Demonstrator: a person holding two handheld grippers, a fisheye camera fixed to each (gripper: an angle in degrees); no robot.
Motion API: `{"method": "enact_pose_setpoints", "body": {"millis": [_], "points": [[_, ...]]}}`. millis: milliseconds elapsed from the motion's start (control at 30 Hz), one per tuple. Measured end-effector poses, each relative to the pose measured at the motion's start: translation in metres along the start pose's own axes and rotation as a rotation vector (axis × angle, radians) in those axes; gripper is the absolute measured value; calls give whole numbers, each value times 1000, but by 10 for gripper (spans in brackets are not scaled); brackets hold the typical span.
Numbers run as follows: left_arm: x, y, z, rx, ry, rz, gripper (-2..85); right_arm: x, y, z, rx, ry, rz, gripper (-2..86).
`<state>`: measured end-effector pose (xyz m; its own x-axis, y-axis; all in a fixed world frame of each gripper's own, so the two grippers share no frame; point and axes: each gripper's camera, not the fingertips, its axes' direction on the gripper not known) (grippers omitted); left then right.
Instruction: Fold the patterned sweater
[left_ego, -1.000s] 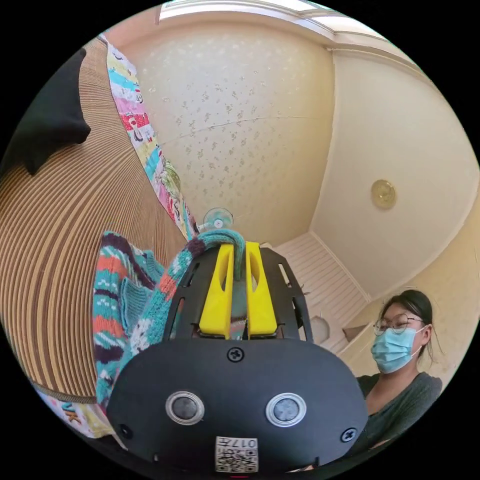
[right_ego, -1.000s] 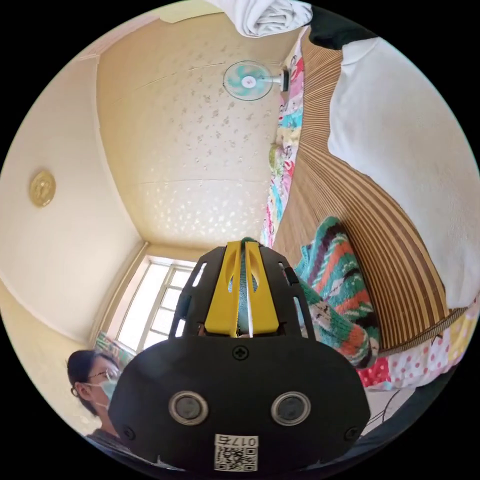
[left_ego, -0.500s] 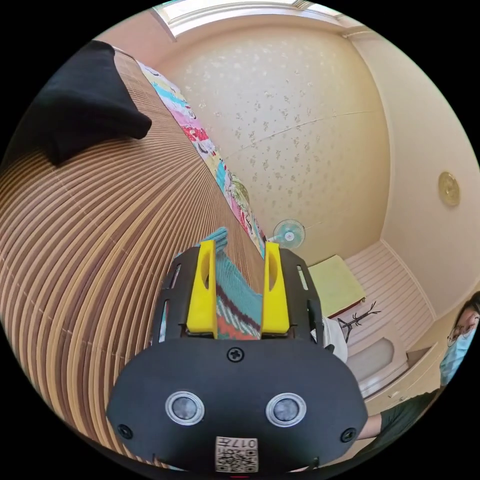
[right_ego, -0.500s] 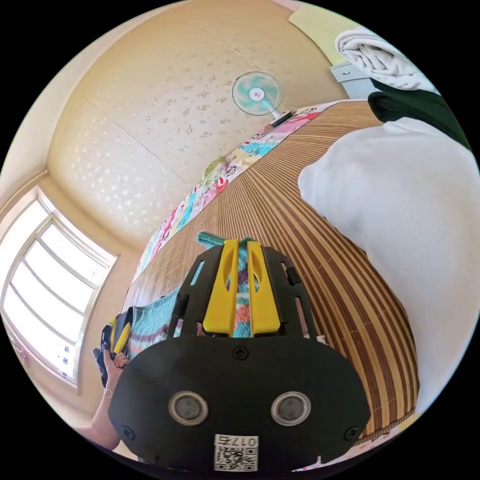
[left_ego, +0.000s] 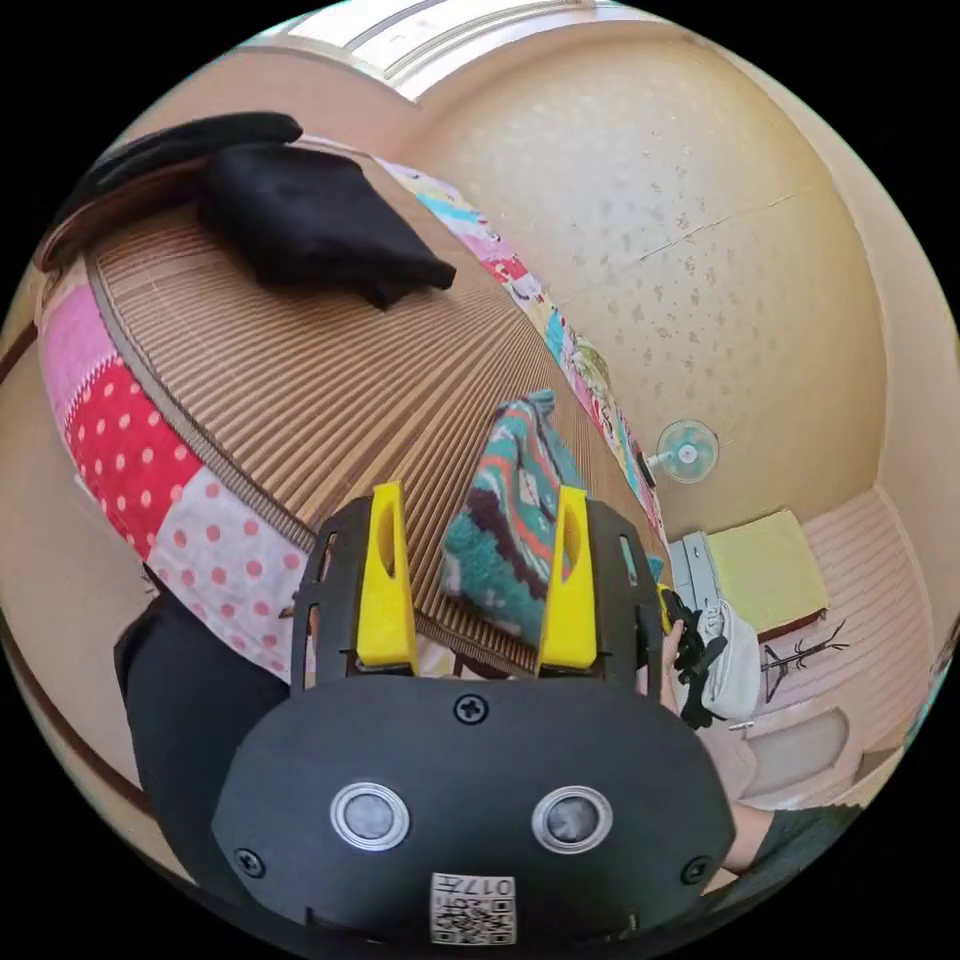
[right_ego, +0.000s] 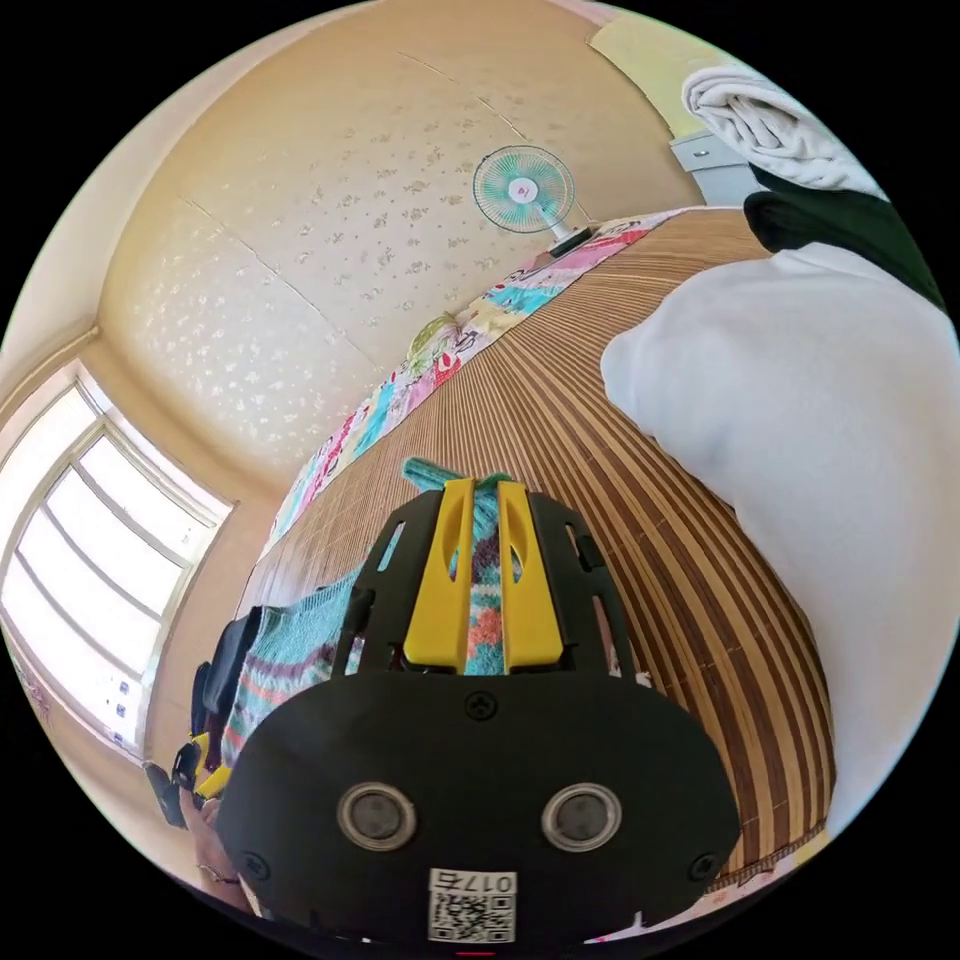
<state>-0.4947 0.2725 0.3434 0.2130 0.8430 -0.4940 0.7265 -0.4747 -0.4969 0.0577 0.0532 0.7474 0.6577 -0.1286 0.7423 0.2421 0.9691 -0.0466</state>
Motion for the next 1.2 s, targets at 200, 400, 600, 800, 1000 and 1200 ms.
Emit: {"method": "enact_pose_setpoints", "body": {"millis": [200,400,600,800,1000,1200], "points": [[-8,19,27,-78,70,-35,191,-108,34,-67,150,177,-327,13],[-32,29,43,-27,60,-148,162,-98,78,-87,62,82,-416,7],[-59,21,49,-65,194,-171,91,-55,113,-32,-206,216,-399,5],[50,31,68,-21,522,142,72,-54,120,-35,-194,210,-379,4],[214,137,166,-228,570,529,68,-49,122,-41,-191,207,-350,5],[272,297,270,-538,414,830,81,-21,119,-55,-184,99,-245,12]]}}
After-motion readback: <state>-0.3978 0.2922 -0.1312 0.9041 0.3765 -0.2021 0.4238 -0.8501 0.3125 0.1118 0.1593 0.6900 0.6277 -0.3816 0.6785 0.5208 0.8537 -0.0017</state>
